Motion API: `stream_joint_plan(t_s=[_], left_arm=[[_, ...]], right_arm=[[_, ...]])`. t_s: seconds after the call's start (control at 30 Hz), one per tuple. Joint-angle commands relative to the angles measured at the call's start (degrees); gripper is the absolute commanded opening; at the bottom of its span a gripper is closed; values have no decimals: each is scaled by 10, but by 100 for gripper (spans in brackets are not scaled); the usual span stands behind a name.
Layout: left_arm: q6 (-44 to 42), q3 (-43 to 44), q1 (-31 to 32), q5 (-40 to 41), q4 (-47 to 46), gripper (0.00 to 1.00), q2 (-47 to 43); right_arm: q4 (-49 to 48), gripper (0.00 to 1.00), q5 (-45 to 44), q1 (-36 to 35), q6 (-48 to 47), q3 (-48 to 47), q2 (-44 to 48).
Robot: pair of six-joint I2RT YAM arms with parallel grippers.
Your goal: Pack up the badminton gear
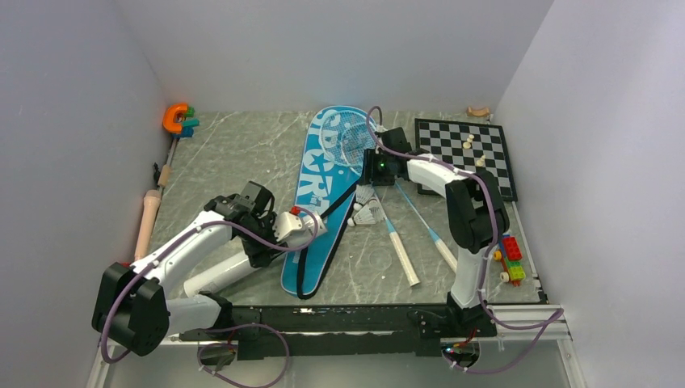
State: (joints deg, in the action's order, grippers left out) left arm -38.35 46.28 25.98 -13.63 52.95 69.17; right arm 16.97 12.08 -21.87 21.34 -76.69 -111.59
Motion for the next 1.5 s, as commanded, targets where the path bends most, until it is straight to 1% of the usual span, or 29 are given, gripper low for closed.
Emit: stream_joint_plan(t_s=[0.0, 0.13, 0.23, 0.37, 0.47, 0.63, 0.8, 0.87, 0.97, 1.07, 1.2, 1.23, 1.27, 1.3, 1.47], left_arm=[[5, 12, 4, -1, 7, 65, -18], [12, 13, 6, 2, 6, 65, -21], [17, 16, 7, 6, 6, 65, -23], [20, 14, 8, 9, 8, 65, -28], [23, 9, 10, 8, 7, 65, -34], [24, 4, 12, 8, 11, 65, -42], [24, 9, 16, 15, 15, 65, -42], [25, 13, 17, 15, 18, 65, -40], [26, 14, 19, 18, 17, 65, -42], [29, 10, 20, 21, 14, 65, -42], [34, 4, 23, 26, 8, 65, -42], [34, 5, 24, 27, 9, 65, -42], [35, 5, 25, 28, 9, 65, -42], [36, 6, 26, 29, 9, 65, -43], [39, 10, 28, 31, 3, 65, -46]], right_arm=[[-14, 54, -5, -5, -11, 21, 54], [-9, 57, -24, -4, -13, 27, 79], [-8, 64, -31, -5, -11, 32, 104], [-16, 66, -18, -9, -19, 43, 122], [-19, 67, -3, -14, -30, 40, 113], [-18, 67, 31, -22, -51, 17, 69], [-25, 66, 39, -36, -63, 5, 37], [-30, 63, 38, -40, -65, 10, 40], [-32, 53, 39, -41, -65, 22, 52], [-32, 38, 38, -41, -65, 35, 67], [-36, 16, 38, -41, -64, 61, 89], [-34, 9, 38, -42, -63, 64, 92], [-31, 3, 39, -42, -64, 66, 95], [-29, 0, 39, -42, -64, 68, 100], [-22, 0, 47, -41, -52, 69, 144]])
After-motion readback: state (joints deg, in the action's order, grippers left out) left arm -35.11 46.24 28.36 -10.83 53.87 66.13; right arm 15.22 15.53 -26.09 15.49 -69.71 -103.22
